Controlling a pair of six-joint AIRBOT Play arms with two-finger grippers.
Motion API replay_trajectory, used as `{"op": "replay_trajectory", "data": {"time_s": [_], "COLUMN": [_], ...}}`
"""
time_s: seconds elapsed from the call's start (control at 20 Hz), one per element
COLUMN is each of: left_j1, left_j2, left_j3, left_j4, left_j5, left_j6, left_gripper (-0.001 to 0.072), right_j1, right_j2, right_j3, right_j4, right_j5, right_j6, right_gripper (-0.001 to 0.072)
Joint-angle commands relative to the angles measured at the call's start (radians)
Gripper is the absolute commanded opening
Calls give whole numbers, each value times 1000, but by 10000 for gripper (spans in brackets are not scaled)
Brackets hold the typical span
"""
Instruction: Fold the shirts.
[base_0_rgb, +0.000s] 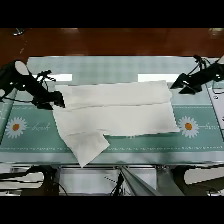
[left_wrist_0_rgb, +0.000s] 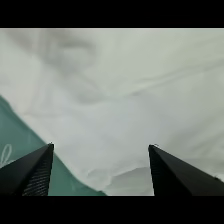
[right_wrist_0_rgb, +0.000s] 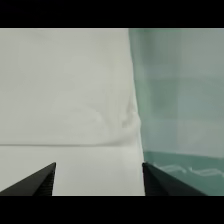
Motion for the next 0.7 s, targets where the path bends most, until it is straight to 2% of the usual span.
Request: {"op": "replay_trajectory", "data": {"time_s": [0.0, 0.1, 0.25, 0.4, 0.65], "left_j1": [108, 219, 341, 373, 271], "left_j2": [159, 260, 409, 486, 488], "left_j3": [-187, -377, -612, -745, -862], "left_j4": [53, 27, -93, -268, -431], "left_j5": [-27, -21, 61, 137, 237], "left_j6": [-10, -19, 18, 53, 71], "left_gripper": [704, 703, 702, 702, 702], "right_j1": [-82, -113, -86, -53, -54], "right_j2": [162, 290, 460, 532, 542], "right_j3": [-170, -397, -679, -770, -772], "right_j4": [-16, 100, 321, 365, 394], "right_j5": [-62, -181, -303, -317, -285], "right_j6": [-10, -28, -160, -179, -178], "right_gripper": [621, 620, 620, 620, 620]}}
